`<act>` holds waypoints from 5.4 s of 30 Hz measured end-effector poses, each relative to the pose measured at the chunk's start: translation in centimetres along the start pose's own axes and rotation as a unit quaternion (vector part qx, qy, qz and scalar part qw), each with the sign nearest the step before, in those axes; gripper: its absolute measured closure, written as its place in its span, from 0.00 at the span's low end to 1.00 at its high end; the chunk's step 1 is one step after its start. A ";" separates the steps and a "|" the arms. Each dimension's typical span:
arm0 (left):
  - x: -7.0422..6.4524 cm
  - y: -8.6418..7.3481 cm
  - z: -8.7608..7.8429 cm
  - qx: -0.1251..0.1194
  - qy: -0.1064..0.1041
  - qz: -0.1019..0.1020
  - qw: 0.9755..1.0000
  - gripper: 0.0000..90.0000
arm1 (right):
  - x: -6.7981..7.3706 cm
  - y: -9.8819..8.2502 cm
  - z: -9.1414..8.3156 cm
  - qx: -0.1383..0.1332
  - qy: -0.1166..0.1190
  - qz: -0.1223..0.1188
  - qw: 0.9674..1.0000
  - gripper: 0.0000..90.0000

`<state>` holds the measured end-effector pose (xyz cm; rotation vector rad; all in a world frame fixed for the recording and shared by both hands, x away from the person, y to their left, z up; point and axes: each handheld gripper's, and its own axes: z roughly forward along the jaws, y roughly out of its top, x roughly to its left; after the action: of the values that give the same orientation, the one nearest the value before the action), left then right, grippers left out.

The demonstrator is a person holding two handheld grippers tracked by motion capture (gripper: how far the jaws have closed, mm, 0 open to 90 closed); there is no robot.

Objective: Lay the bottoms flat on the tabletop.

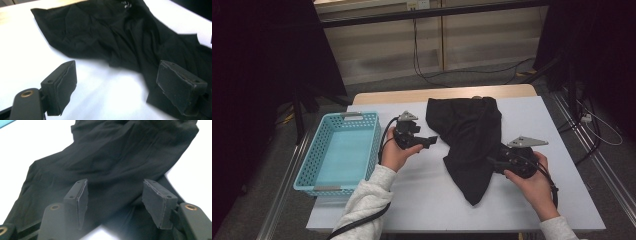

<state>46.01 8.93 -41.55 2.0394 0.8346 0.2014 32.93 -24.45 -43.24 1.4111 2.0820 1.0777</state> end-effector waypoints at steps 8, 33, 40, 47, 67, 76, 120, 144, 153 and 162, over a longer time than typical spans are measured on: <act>-0.7 -2.0 -0.1 0.001 -0.007 0.008 1.000 0.17 | 1.4 -1.9 0.7 0.026 0.015 -0.008 1.000 0.44; -0.9 -3.2 0.1 0.010 -0.008 0.022 1.000 0.16 | 2.2 -3.1 0.8 0.056 0.017 -0.006 0.998 0.56; -1.0 -3.3 0.1 0.015 -0.008 0.024 1.000 0.16 | 2.7 -3.2 0.9 0.052 -0.010 -0.009 0.999 0.67; -0.8 -3.3 0.0 0.008 -0.002 0.025 1.000 0.16 | 3.5 -3.1 1.1 0.058 -0.010 -0.018 0.998 0.88; -0.9 -3.2 0.0 0.009 -0.005 0.030 0.999 0.17 | -0.4 -3.1 -1.8 0.041 -0.004 0.045 0.998 1.00; -1.3 -3.2 0.4 0.015 -0.013 0.032 0.999 0.17 | -2.3 -3.7 -3.2 0.064 -0.035 0.059 0.996 1.00; -1.9 -3.5 1.0 0.024 -0.021 0.039 0.999 0.16 | -2.9 -2.0 -1.3 0.020 -0.045 0.048 0.998 0.83; -1.8 -3.7 0.1 0.023 -0.020 0.036 0.999 0.17 | 4.2 -2.0 1.8 0.056 0.005 -0.070 0.996 0.97; -1.8 -3.6 0.4 0.023 -0.023 0.035 0.999 0.17 | 0.1 -1.6 -0.9 0.033 -0.017 -0.021 0.999 0.97; -2.0 -3.5 0.6 0.024 -0.025 0.038 0.999 0.17 | -1.4 -1.5 -1.8 0.016 -0.053 -0.001 0.998 0.82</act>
<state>43.11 8.53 -44.33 2.1141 0.7387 0.1724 31.35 -26.64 -43.41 1.4490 2.0334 0.9498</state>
